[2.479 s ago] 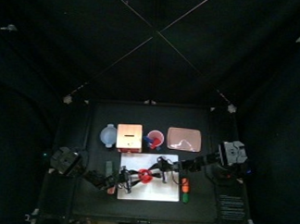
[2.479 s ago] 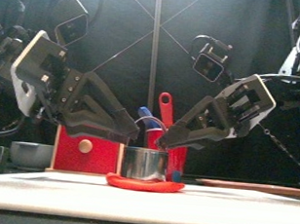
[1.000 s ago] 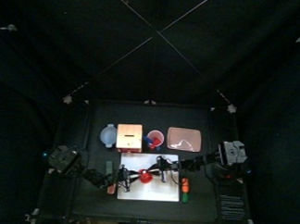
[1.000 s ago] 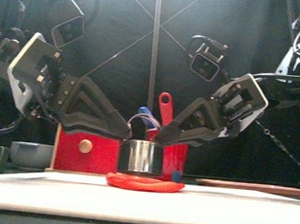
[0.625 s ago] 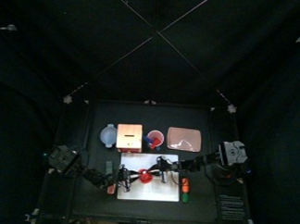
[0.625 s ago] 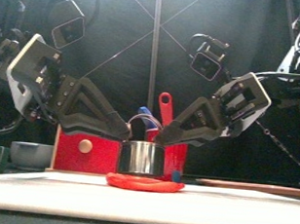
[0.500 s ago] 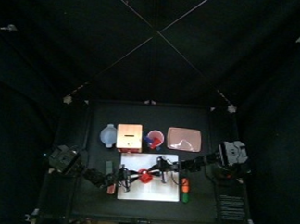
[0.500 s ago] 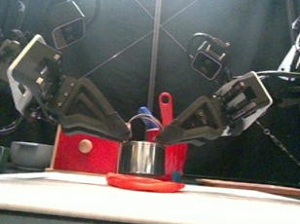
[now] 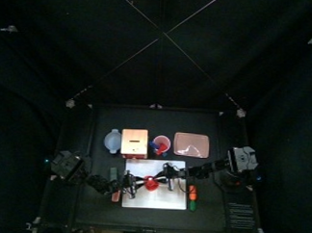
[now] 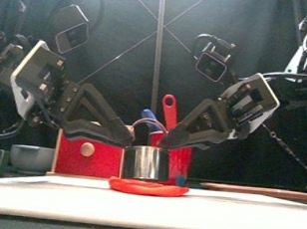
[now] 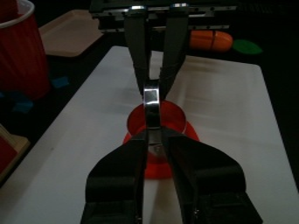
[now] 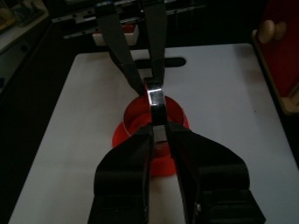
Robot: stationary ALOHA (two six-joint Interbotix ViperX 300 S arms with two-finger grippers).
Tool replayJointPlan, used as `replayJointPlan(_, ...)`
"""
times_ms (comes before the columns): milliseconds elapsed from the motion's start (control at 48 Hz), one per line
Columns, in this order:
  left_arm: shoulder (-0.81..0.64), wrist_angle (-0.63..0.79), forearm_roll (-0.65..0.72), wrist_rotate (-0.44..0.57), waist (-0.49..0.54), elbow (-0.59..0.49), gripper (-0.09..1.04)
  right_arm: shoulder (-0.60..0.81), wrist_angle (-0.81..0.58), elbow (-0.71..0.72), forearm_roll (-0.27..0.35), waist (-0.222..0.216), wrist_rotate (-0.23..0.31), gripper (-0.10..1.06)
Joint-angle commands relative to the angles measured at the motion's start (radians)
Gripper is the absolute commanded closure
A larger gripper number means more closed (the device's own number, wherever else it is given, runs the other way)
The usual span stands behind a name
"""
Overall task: Get the cutter from the drawer then cut the dough then place the extra dough in the bowl
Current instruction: Cut the dough
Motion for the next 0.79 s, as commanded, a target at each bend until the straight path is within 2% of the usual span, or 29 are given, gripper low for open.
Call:
replayJointPlan(21,-0.018,0.005,-0.003,0.003,0.025,0.0,0.34,-0.046,-0.005,-0.014,-0.005,0.011,-0.002,0.41)
replayJointPlan(396,-0.017,0.02,-0.003,0.003,0.029,0.002,0.34,-0.04,-0.005,-0.008,-0.002,0.012,0.0,0.42)
replayJointPlan(792,-0.017,0.052,0.0,0.002,0.029,-0.003,0.34,-0.031,0.044,-0.006,0.018,0.041,0.003,0.42)
